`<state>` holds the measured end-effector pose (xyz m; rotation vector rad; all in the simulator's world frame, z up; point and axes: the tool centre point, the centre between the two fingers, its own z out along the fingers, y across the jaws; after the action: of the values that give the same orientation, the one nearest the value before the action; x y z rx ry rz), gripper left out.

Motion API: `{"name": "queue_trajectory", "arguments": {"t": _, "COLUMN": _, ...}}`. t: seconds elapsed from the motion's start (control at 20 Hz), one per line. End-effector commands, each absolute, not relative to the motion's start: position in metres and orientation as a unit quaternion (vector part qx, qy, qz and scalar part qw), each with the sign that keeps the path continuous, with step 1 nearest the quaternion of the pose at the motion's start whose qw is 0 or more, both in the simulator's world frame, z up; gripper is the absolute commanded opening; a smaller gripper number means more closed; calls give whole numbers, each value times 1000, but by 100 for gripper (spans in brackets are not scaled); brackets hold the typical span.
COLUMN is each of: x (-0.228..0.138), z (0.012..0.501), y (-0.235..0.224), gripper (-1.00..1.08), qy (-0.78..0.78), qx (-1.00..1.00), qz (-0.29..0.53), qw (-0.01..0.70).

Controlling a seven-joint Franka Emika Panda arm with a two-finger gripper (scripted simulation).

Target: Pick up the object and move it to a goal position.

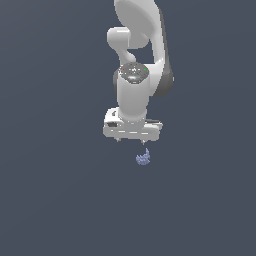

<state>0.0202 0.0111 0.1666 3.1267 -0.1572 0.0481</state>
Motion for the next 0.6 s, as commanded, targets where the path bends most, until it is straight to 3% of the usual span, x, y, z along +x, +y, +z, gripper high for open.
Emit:
{"name": "queue_trajectory", "arguments": {"t": 0.0, "x": 21, "z": 163, "y": 15, "gripper": 100, "qy": -73, "qx": 997, "qz": 14, "qw": 4}}
{"name": "queue_trajectory", "arguments": {"t": 0.55, "x": 26, "z": 140, "y": 36, "gripper": 100, "qy": -206, "qx": 979, "qz": 9, "qw": -1}}
